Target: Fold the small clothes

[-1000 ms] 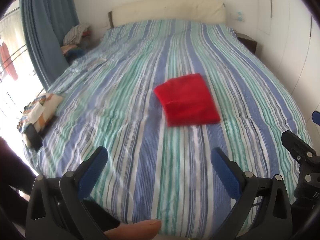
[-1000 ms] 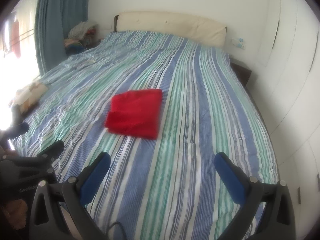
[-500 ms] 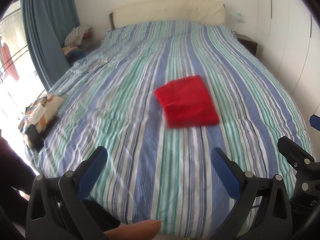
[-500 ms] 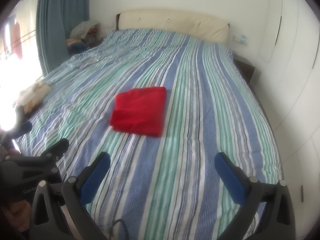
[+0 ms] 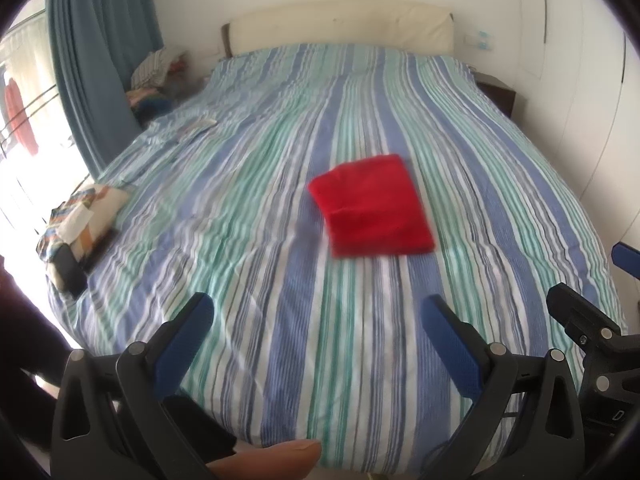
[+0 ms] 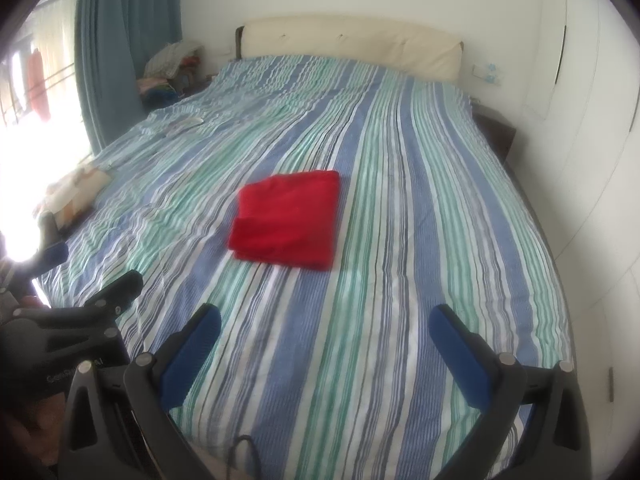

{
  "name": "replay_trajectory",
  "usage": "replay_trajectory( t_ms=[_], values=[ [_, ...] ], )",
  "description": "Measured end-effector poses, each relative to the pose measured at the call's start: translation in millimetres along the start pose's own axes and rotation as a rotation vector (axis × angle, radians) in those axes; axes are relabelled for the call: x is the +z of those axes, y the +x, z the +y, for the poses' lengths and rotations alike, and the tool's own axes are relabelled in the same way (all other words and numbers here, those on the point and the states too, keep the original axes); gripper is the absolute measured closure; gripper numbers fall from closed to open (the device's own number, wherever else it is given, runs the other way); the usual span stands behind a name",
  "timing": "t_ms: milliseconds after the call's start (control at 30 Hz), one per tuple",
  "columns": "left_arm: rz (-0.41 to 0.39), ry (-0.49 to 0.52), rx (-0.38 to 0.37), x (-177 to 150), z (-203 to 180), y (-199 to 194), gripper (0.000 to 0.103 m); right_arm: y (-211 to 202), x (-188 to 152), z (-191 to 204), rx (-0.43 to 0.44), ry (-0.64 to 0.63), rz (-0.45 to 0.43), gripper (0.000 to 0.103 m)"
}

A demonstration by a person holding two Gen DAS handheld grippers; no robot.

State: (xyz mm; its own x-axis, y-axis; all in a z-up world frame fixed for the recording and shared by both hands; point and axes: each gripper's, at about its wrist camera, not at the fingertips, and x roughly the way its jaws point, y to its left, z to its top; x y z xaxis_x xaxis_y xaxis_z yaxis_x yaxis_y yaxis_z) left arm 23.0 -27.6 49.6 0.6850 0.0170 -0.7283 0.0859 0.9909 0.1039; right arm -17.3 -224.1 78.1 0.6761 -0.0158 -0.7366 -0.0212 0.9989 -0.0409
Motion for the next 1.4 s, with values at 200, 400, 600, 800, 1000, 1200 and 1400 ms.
replay_trajectory(
  t_ms=[200, 400, 600, 800, 1000, 1200, 1400],
  values=[
    [-0.001, 0.001, 0.027, 3, 0, -1, 0.000, -6, 3, -1, 0.016, 0.006, -0.008, 0.001],
    [-0.004, -0.011, 0.028, 4, 3, -2, 0.000, -8, 6, 0, 0.004, 0.001, -0.012, 0.001],
    [0.014, -0.009, 0.013, 5, 2, 3, 0.000, -2, 3, 1, -0.005, -0.002, 0.002, 0.001],
    [0.009, -0.006, 0.004, 4, -2, 2, 0.000, -3, 1, 2, -0.021, -0.005, -0.002, 0.001],
    [0.003, 0.004, 0.008, 6, -5, 0, 0.000, -6, 2, 1, -0.022, 0.003, -0.008, 0.001],
    [-0.004, 0.000, 0.003, 8, -4, 0, 0.000, -5, 1, 4, -0.015, 0.001, -0.005, 0.001],
    [-0.002, 0.007, 0.002, 7, -6, 1, 0.000, -5, 0, 4, -0.015, -0.001, -0.004, 0.001]
  ],
)
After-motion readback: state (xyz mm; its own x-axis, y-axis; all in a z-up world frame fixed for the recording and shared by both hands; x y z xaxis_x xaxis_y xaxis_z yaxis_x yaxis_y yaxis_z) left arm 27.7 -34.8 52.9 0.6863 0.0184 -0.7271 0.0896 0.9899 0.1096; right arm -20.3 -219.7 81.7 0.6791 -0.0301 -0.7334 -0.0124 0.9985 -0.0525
